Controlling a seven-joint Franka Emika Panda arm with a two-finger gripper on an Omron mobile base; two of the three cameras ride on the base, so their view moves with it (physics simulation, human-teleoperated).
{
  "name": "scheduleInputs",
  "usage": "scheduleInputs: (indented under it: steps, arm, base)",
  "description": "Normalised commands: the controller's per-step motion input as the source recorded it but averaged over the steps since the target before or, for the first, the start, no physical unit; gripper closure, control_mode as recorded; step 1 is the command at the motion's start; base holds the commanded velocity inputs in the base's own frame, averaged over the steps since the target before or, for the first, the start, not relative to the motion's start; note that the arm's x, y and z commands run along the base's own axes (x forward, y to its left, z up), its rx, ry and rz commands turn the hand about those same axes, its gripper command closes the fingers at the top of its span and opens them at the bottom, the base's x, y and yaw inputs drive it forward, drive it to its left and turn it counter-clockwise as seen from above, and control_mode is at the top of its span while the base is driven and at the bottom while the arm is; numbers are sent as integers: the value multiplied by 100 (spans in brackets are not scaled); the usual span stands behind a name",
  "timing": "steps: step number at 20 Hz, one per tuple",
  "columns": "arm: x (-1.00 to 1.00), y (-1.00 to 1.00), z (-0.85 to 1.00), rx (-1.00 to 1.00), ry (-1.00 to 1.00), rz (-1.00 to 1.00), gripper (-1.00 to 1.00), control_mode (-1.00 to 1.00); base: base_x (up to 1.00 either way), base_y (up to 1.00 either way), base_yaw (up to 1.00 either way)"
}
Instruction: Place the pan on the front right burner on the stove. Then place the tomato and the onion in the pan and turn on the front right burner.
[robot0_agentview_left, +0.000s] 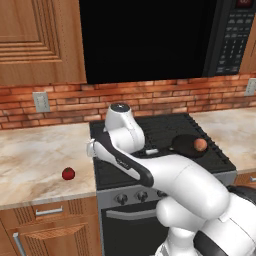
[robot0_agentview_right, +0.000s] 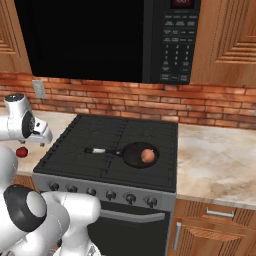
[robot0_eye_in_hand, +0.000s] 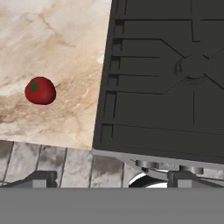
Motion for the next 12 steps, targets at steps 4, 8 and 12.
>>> scheduleInputs:
  steps: [4,8,12]
  arm:
    - [0,43,0,0,2,3,-100,-100]
    - [0,42,0,0,2,3,-100,-100]
    - [0,43,0,0,1,3,-100,-100]
  base:
    - [0,0,0]
    - [0,0,0]
    - [0,0,0]
